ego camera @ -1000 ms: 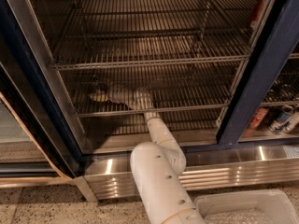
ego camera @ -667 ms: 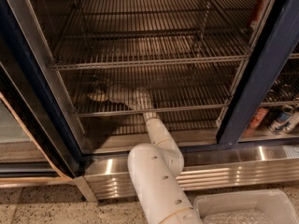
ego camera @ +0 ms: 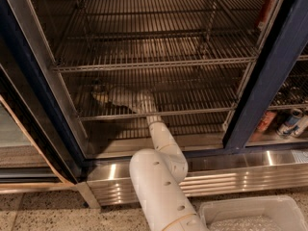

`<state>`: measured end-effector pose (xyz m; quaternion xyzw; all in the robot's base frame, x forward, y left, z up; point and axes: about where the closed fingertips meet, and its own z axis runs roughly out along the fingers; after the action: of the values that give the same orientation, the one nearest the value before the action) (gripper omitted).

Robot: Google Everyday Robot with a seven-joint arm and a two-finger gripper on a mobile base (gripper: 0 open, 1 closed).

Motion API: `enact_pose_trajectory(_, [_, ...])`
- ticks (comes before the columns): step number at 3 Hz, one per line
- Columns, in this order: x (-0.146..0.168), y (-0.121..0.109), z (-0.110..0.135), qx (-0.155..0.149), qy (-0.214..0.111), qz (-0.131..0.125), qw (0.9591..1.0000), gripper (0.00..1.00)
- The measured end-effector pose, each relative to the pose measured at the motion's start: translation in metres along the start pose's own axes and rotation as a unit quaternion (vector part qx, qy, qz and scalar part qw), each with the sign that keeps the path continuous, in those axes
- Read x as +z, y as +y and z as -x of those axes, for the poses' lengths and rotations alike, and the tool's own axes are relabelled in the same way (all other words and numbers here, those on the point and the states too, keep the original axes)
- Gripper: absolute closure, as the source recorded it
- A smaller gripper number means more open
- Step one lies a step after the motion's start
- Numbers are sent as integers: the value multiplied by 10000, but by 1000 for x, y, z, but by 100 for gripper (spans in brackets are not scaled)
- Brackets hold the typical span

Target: Pick redbull can from bottom shelf of fridge

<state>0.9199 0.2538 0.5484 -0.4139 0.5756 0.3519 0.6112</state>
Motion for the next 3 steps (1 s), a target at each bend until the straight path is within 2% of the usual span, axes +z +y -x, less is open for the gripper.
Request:
enact_pose_trajectory(1, [0, 0, 0, 0, 0, 0, 10000, 83])
enact_pose_trajectory(2, [0, 0, 0, 0, 0, 1, 10000, 100])
enact_pose_trajectory(3, [0, 0, 0, 0, -2, 1, 10000, 100])
